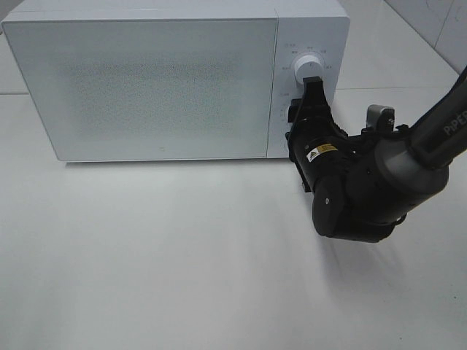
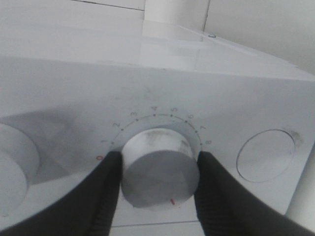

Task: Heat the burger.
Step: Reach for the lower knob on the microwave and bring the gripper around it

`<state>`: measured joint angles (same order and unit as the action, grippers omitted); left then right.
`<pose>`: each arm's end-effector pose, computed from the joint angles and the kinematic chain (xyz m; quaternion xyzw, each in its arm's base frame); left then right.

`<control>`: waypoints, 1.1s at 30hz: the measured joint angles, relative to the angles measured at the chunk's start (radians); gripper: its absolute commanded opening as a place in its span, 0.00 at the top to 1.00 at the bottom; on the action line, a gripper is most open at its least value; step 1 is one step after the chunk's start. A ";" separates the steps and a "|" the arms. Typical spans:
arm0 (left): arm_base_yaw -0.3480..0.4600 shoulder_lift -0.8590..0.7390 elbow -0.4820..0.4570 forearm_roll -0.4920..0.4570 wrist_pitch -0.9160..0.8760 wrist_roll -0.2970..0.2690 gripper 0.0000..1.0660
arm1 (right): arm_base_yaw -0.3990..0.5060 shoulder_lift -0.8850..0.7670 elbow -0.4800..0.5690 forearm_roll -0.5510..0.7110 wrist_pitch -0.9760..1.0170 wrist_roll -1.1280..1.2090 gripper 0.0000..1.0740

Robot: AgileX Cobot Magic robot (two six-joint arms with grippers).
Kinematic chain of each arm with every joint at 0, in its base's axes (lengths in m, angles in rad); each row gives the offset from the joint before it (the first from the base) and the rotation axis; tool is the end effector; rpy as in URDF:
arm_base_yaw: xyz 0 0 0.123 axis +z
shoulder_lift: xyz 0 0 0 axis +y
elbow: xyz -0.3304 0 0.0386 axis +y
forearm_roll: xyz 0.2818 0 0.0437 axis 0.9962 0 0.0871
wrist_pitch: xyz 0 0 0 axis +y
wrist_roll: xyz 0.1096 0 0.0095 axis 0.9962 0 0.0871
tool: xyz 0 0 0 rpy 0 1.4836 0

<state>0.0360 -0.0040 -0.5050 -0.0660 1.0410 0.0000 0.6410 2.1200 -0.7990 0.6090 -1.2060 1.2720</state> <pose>-0.0064 -0.0065 0.2885 -0.0141 0.8451 -0.0234 0.5339 0.3637 0.1980 0.1132 0.4707 0.5657 0.4708 0.4865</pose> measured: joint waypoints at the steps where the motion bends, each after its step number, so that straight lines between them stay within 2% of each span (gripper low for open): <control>1: 0.000 0.000 0.000 0.000 0.000 0.000 0.08 | 0.000 0.000 0.000 0.000 0.000 0.050 1.00; 7: 0.000 0.000 0.000 0.000 0.000 0.000 0.08 | 0.000 0.000 0.000 0.000 -0.001 0.135 1.00; 22: 0.000 0.000 0.000 0.000 0.000 0.000 0.08 | 0.000 0.000 0.000 0.002 -0.001 0.150 0.97; 29: 0.000 0.000 0.000 0.000 0.000 0.000 0.08 | 0.002 0.000 0.000 0.020 -0.001 0.135 0.84; 30: 0.000 0.000 0.000 0.000 0.000 0.000 0.08 | 0.004 0.000 0.000 0.027 -0.001 0.130 0.78; 32: 0.000 0.000 0.000 0.000 0.000 0.000 0.08 | 0.005 0.000 -0.003 0.033 -0.001 0.127 0.75; 33: 0.000 0.000 0.000 0.000 0.000 0.000 0.08 | 0.006 0.000 -0.006 0.044 -0.001 0.121 0.68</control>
<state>0.0360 -0.0040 -0.5050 -0.0660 1.0410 0.0000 0.6470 2.1200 -0.8050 0.6530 -1.2070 1.3930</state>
